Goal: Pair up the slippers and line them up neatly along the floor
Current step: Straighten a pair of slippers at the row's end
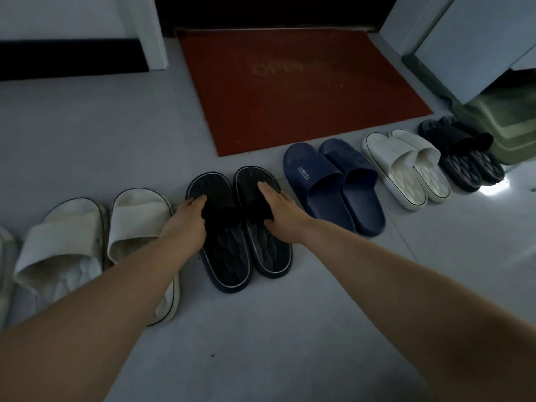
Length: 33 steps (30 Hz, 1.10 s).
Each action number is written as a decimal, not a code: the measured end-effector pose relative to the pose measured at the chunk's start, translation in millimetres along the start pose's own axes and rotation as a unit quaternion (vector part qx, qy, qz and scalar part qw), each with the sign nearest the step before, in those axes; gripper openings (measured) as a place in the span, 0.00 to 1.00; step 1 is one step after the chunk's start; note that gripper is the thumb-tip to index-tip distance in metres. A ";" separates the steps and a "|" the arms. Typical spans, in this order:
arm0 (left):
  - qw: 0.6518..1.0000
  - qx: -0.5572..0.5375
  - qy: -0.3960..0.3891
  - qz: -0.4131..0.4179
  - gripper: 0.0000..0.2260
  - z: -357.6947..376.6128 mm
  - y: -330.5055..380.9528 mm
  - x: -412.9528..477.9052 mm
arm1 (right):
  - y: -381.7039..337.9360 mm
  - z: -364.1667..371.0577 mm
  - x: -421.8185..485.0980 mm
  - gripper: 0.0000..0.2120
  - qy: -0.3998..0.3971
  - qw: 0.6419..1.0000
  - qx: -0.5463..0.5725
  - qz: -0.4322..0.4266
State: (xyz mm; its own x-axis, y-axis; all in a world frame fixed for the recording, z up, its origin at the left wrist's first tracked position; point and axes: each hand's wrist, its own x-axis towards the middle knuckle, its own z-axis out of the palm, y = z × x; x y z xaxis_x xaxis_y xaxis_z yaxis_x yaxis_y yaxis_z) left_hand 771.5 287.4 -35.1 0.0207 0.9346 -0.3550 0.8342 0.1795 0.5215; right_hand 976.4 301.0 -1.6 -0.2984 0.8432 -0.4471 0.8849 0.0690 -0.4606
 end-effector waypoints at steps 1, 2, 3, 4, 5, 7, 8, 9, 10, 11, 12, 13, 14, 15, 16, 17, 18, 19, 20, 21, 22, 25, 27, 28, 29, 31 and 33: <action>1.000 -0.006 -0.005 -0.001 0.27 -0.3 -0.8 0.2 | -0.6 -0.6 1.8 0.37 -0.002 1.000 0.000 0.003; 1.000 -0.011 -0.011 -0.004 0.27 -1.2 -1.3 0.0 | -1.5 -1.7 3.3 0.36 -0.004 1.000 0.002 0.005; 1.000 -0.013 -0.018 -0.007 0.27 -2.0 -1.8 -0.4 | -1.9 -2.7 4.9 0.36 -0.006 1.000 0.007 0.009; 1.000 -0.014 -0.026 -0.009 0.27 -3.1 -1.7 -1.2 | -2.0 -3.7 5.5 0.36 -0.006 1.000 0.011 0.010; 0.999 -0.014 -0.037 -0.008 0.28 -4.7 -1.5 -1.9 | -1.9 -4.0 5.7 0.36 -0.003 1.000 0.015 0.010; 0.998 -0.015 -0.063 0.004 0.29 -12.1 0.6 -5.3 | -4.7 0.2 3.2 0.36 0.006 1.000 0.016 0.009; 0.997 -0.018 -0.070 0.014 0.30 -18.5 0.9 -7.9 | -9.2 5.6 0.6 0.36 0.014 1.000 0.005 0.008; 0.997 -0.025 -0.067 0.021 0.30 -27.3 -0.9 -10.5 | -16.1 13.4 -2.8 0.36 0.026 1.000 -0.013 0.002; 0.998 -0.032 -0.053 0.026 0.31 -38.2 -4.4 -13.7 | -25.4 22.8 -7.2 0.36 0.042 0.998 -0.034 -0.015; 0.999 -0.037 -0.026 0.025 0.30 -50.1 -10.5 -17.6 | -36.4 32.8 -11.5 0.36 0.055 0.996 -0.051 -0.044; 0.999 -0.036 0.007 0.014 0.29 -62.8 -19.1 -22.5 | -49.3 42.6 -15.4 0.36 0.056 0.993 -0.059 -0.081; 0.999 -0.027 0.042 -0.005 0.28 -74.6 -30.1 -28.2 | -63.4 52.2 -17.7 0.36 0.044 0.991 -0.059 -0.115; 0.997 -0.013 0.072 -0.027 0.27 -85.0 -42.8 -35.2 | -77.9 60.9 -18.9 0.36 0.025 0.988 -0.053 -0.142; 0.994 0.004 0.096 -0.050 0.26 -93.8 -57.2 -42.5 | -92.6 69.4 -18.1 0.36 0.003 0.987 -0.041 -0.158; 0.990 0.022 0.113 -0.075 0.26 -100.9 -71.8 -50.7 | -106.6 77.2 -16.4 0.36 -0.020 0.986 -0.024 -0.162; 0.987 0.036 0.118 -0.105 0.27 -106.1 -87.0 -59.1 | -119.8 84.0 -13.8 0.36 -0.042 0.987 -0.001 -0.152; 0.983 0.046 0.113 -0.137 0.28 -110.2 -100.7 -68.5 | -132.0 89.6 -10.4 0.36 -0.061 0.989 0.025 -0.134; 0.979 0.050 0.100 -0.169 0.30 -113.0 -114.1 -77.2 | -142.1 94.6 -6.7 0.36 -0.072 0.990 0.047 -0.115; 0.975 0.048 0.087 -0.196 0.32 -114.9 -126.7 -85.8 | -151.1 99.8 -2.7 0.36 -0.076 0.991 0.057 -0.099; 0.973 0.038 0.076 -0.216 0.33 -115.1 -137.5 -93.6 | -157.2 103.9 1.1 0.35 -0.072 0.992 0.058 -0.089; 0.972 0.014 0.064 -0.226 0.33 -113.7 -145.8 -99.9 | -160.9 107.8 4.5 0.35 -0.064 0.993 0.057 -0.084; 0.975 -0.085 0.037 -0.201 0.32 -107.8 -158.0 -110.3 | -165.0 116.0 11.6 0.35 -0.045 0.994 0.060 -0.079; 0.976 -0.103 0.037 -0.190 0.31 -105.3 -159.6 -109.0 | -163.8 118.0 14.3 0.35 -0.043 0.994 0.057 -0.078; 0.975 -0.103 0.039 -0.194 0.31 -104.8 -159.8 -106.7 | -163.4 117.8 15.4 0.35 -0.044 0.994 0.057 -0.077; 0.974 -0.097 0.040 -0.203 0.30 -104.4 -160.4 -104.0 | -163.5 117.1 16.2 0.35 -0.045 0.994 0.058 -0.076; 0.971 -0.076 0.047 -0.220 0.29 -103.0 -160.1 -99.4 | -164.5 114.8 17.2 0.35 -0.051 0.994 0.060 -0.073; 0.968 -0.069 0.055 -0.234 0.28 -101.2 -158.4 -96.1 | -165.8 112.8 17.5 0.35 -0.061 0.994 0.061 -0.069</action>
State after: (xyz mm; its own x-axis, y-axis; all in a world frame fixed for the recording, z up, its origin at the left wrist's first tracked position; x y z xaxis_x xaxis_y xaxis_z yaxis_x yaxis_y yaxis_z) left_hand 581.6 200.2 -5.1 -0.4068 0.7670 -0.4962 0.6567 0.6231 0.4248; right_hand 784.2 244.2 -19.6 -0.4621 0.7590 -0.4586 0.7845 0.1089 -0.6105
